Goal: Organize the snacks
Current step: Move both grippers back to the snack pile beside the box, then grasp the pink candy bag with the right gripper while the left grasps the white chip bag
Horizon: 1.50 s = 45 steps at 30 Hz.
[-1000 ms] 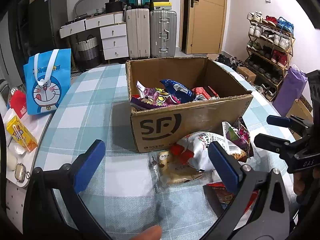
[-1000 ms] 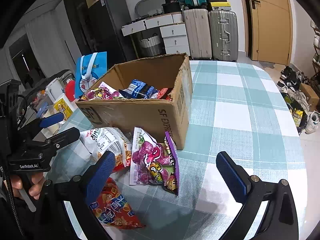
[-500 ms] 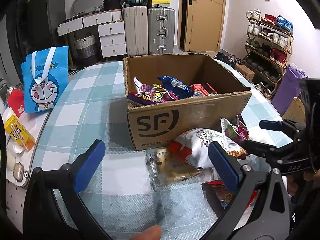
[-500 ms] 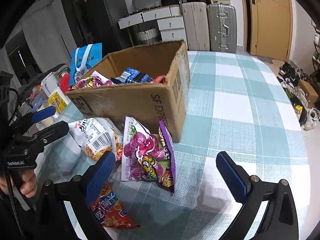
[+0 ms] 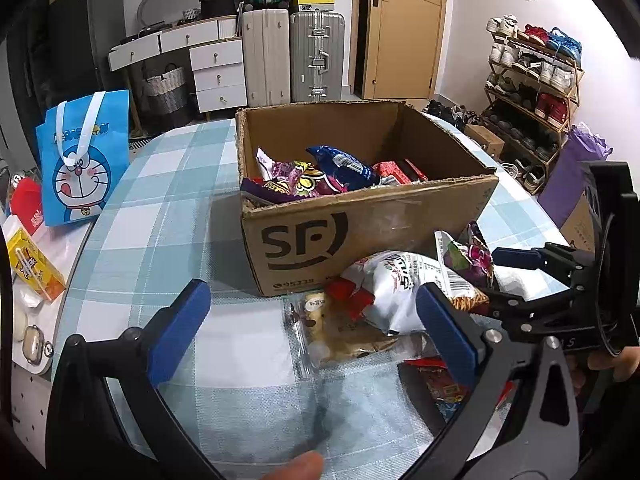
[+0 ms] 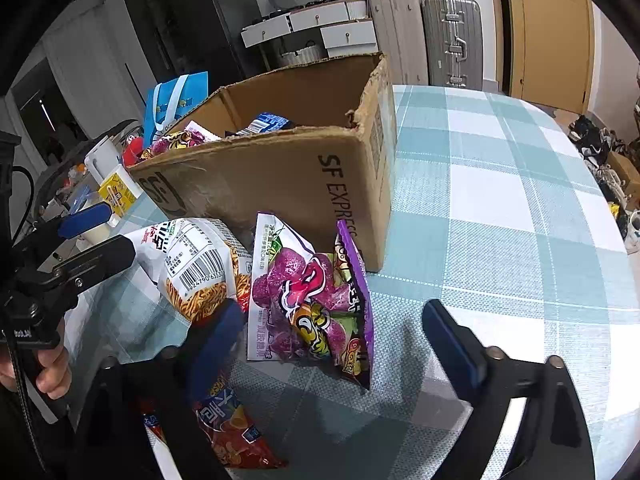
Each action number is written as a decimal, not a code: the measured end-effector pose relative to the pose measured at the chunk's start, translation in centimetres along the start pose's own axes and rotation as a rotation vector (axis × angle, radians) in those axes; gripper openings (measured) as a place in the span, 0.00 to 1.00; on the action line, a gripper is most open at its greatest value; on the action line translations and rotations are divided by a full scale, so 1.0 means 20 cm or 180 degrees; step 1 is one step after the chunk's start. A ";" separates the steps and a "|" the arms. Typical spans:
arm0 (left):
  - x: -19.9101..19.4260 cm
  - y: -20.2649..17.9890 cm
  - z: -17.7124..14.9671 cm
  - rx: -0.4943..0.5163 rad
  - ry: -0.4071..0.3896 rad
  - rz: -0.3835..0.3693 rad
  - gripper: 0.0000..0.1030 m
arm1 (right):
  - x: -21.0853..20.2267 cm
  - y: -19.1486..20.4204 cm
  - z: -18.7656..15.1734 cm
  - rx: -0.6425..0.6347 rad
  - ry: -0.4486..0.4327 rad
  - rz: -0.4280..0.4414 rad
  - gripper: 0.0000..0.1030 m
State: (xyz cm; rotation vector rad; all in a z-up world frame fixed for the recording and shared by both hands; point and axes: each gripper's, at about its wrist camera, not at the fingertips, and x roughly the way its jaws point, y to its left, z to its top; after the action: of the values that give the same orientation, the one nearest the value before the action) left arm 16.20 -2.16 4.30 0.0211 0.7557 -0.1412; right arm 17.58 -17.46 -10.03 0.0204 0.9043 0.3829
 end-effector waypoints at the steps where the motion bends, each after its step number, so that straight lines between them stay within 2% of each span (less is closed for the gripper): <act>1: 0.00 0.00 0.00 0.0002 0.0002 0.0001 1.00 | 0.01 0.00 0.00 0.0008 0.0007 0.0010 0.86; 5: 0.00 -0.01 0.00 0.0008 0.0008 -0.0010 1.00 | 0.02 0.00 -0.01 0.0015 -0.0007 0.0044 0.81; 10: 0.01 -0.01 -0.01 0.0007 0.0015 -0.0015 1.00 | 0.02 0.00 0.00 0.0019 -0.0015 0.0102 0.68; 12: 0.01 -0.02 -0.01 0.0017 0.0016 -0.0023 1.00 | 0.02 0.00 0.00 0.0004 -0.0024 0.0096 0.57; 15: 0.01 -0.02 -0.01 0.0023 0.0019 -0.0048 1.00 | 0.03 0.00 0.00 0.0001 -0.0010 0.0133 0.50; 22: 0.02 -0.03 -0.01 0.0020 0.0047 -0.0183 1.00 | -0.01 0.03 -0.01 -0.0081 -0.0075 0.0145 0.46; 32: 0.08 -0.11 -0.05 0.0078 0.0182 -0.0517 1.00 | -0.05 0.05 -0.01 -0.0145 -0.0117 0.0194 0.46; 37: 0.09 -0.15 -0.06 0.0146 0.0209 -0.0583 1.00 | -0.06 0.10 -0.01 -0.0235 -0.0136 0.0239 0.46; 45: 0.13 -0.12 -0.06 0.0080 0.0289 -0.0587 1.00 | -0.04 0.14 -0.02 -0.0328 -0.0101 0.0316 0.46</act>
State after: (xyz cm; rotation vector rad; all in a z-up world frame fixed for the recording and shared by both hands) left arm 16.92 -4.74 1.63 -0.0185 0.8461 -0.3270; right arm 15.92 -15.11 -9.12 -0.0232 0.8535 0.5199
